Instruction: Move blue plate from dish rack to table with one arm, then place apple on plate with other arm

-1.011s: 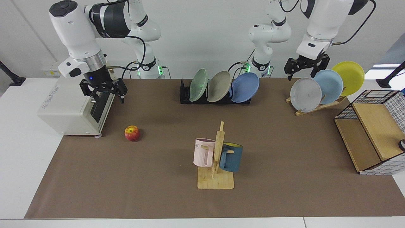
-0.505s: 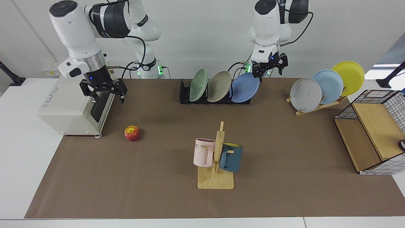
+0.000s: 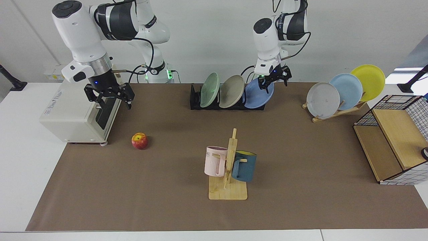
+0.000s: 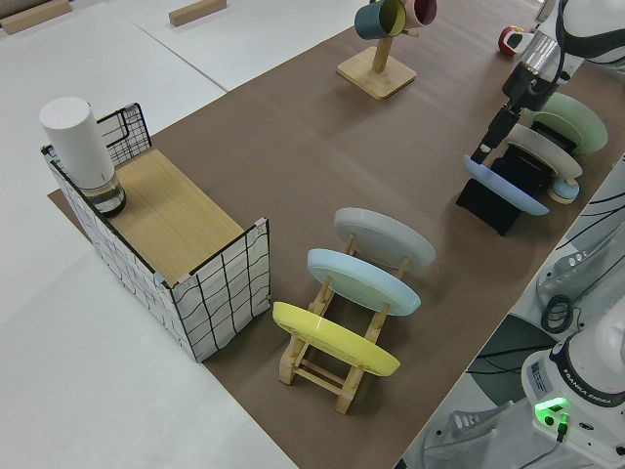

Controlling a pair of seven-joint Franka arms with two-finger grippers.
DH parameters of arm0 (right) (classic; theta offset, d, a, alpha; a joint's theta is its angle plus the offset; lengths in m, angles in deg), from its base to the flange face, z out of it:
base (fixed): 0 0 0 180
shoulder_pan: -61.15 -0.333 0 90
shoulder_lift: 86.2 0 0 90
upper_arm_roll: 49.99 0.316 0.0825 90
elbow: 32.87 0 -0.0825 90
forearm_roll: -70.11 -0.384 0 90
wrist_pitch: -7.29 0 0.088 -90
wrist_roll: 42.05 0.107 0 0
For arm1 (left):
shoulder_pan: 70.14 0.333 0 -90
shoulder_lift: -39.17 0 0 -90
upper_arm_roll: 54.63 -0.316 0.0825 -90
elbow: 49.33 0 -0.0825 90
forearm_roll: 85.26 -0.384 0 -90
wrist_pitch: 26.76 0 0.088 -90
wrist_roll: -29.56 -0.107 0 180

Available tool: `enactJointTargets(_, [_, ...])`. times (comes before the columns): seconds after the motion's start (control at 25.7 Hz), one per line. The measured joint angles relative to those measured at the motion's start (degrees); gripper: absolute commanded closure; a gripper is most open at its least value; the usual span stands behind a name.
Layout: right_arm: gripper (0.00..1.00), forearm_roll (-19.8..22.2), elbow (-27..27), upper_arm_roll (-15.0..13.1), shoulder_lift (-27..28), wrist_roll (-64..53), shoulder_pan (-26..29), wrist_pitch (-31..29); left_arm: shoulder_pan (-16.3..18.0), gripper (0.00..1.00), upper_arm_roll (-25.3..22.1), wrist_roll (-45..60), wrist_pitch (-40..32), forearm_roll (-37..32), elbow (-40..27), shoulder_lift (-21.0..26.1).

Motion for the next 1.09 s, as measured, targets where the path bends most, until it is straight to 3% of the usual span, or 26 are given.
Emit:
enactJointTargets(0.08, [0.0,0.0,0.0,0.0,0.0,0.0,0.0,0.0,-0.01,0.02,0.72,0.33,1.57,-0.01,-1.82,0.09])
enactJointTargets(0.19, [0.0,0.0,0.0,0.0,0.0,0.0,0.0,0.0,-0.01,0.16,1.41,0.53,2.37,-0.01,-3.19,0.15])
enactJointTargets(0.35, [0.0,0.0,0.0,0.0,0.0,0.0,0.0,0.0,-0.21,0.5,1.64,0.07,1.98,0.41,-3.48,0.15])
enactJointTargets(0.51, [0.0,0.0,0.0,0.0,0.0,0.0,0.0,0.0,-0.82,0.63,1.69,-2.85,0.28,2.05,-3.48,0.14])
enactJointTargets(0.66, [0.0,0.0,0.06,-0.03,-0.19,0.0,0.01,0.8,-0.96,1.0,1.78,-4.81,-1.2,2.51,-3.39,0.13])
enactJointTargets(1.09, [0.0,0.0,0.12,0.05,-1.13,0.0,-0.01,1.88,-1.38,1.0,1.9,-6.25,-3.71,2.69,-1.23,-0.65])
